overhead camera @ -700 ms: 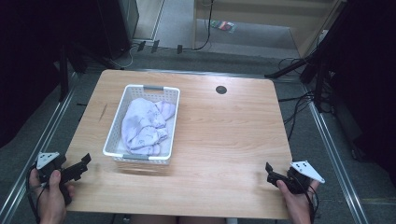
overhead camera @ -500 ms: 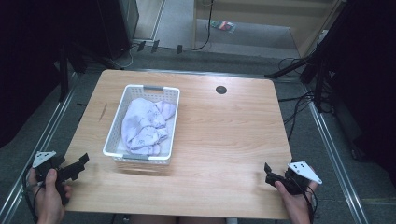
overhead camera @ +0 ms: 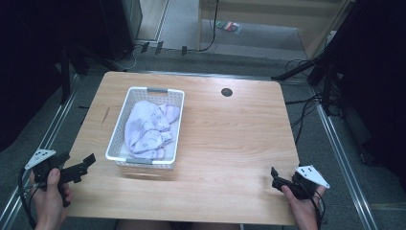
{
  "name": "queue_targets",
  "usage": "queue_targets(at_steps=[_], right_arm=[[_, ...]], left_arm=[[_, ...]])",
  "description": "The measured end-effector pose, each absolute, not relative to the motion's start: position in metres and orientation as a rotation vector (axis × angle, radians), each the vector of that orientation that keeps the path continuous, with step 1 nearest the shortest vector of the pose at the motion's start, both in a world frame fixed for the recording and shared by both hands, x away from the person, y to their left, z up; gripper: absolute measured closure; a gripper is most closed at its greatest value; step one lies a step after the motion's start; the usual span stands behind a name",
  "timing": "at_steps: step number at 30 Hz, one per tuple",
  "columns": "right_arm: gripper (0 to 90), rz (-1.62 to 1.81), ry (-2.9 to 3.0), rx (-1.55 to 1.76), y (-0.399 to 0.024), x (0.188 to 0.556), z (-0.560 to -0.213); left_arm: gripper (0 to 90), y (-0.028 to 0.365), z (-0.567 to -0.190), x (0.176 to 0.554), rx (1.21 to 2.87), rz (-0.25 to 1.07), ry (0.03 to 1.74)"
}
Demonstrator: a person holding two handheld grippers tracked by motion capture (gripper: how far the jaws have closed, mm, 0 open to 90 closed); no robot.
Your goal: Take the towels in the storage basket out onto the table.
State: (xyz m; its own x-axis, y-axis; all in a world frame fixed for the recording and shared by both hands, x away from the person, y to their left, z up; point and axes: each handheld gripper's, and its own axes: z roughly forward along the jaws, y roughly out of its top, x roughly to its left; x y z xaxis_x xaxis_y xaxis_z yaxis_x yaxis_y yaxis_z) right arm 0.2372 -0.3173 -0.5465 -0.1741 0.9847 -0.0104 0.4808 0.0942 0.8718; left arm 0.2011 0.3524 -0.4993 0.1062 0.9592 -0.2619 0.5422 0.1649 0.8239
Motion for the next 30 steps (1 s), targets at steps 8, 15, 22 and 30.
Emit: queue_targets(at_steps=[8, 15, 22, 30], right_arm=[[0.0, 0.996, 1.721, 1.438, -0.316, 0.235, -0.546], [0.0, 0.991, 1.731, 1.431, -0.316, 0.235, -0.546], [0.0, 0.959, 1.758, 1.427, -0.314, 0.236, -0.547], [0.0, 0.960, 1.759, 1.427, -0.314, 0.236, -0.547]], left_arm=[[0.0, 0.323, -0.477, 0.216, 1.586, 0.570, 1.501], [0.0, 0.282, -0.450, 0.245, 1.732, 0.482, 1.430], [0.0, 0.261, -0.443, 0.272, 1.796, 0.441, 1.448], [0.0, 0.237, -0.446, 0.313, 1.869, 0.359, 1.503]])
